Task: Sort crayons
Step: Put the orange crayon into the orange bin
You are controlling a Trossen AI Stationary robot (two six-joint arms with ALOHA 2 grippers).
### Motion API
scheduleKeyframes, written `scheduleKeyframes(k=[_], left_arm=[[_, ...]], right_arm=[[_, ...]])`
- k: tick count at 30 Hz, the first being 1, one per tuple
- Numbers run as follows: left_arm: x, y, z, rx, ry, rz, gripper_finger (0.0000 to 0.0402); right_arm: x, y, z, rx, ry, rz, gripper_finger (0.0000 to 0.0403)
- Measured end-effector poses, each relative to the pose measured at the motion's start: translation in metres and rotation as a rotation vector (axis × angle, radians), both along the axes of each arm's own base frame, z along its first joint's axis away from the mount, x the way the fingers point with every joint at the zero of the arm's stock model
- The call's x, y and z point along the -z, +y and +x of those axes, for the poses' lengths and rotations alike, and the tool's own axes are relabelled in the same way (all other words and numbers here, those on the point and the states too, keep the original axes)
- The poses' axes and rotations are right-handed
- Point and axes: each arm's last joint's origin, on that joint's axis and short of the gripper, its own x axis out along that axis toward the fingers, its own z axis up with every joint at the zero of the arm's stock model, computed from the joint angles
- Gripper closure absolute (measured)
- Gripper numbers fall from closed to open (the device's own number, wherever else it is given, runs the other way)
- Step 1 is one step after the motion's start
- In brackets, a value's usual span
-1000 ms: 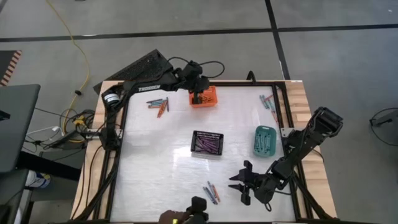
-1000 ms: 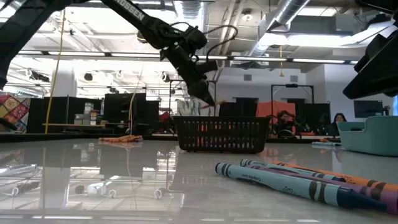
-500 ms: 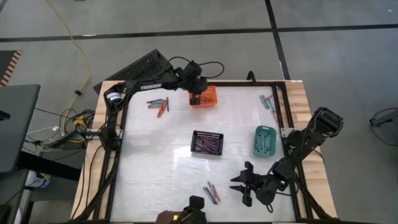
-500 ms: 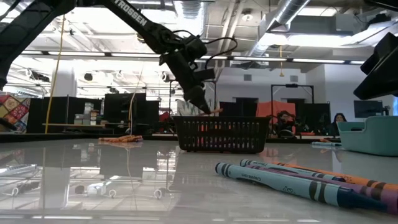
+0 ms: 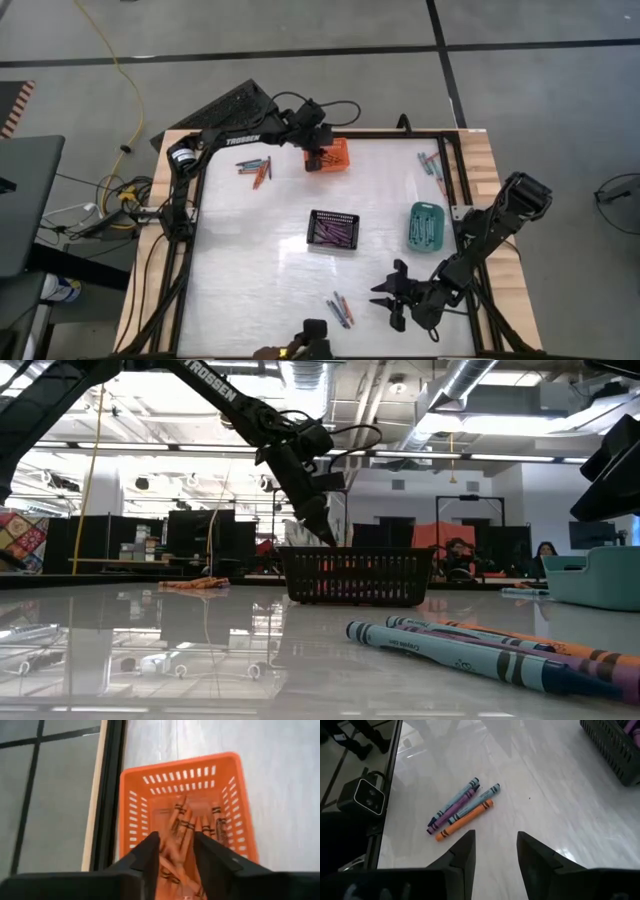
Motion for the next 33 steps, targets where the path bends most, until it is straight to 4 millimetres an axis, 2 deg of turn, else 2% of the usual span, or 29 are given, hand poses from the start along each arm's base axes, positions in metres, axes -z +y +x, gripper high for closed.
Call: scheduleKeyframes(k=[4,8,15,23,28,33], left_arm=[[-0.012,-0.006,0.004,0.007,0.024,-0.019,0.0249],[-0.033,-0.018,0.009,0.007,0.086,-0.017,0.0238],[-0.085,-0.066,0.023,0.094,0.158,-0.002,0.0237],[-0.128,-0.158,0.037,0.287,0.191,0.037,0.0237],[-0.137,-0.225,0.031,0.384,0.3,0.112,0.0237],[-0.134,-0.289,0.016,0.471,0.408,0.143,0.0237]], right_arm=[[0.0,0.0,0.0,0.0,0.0,0.0,0.0265],[0.0,0.0,0.0,0.007,0.001,0.015,0.0265],[-0.002,0.002,0.002,0.013,-0.022,0.06,0.0265],[-0.006,0.006,0.004,-0.015,-0.044,0.117,0.0265],[-0.009,0.008,0.005,-0.026,-0.072,0.131,0.0265],[-0.013,0.009,0.007,-0.045,-0.117,0.122,0.0265]])
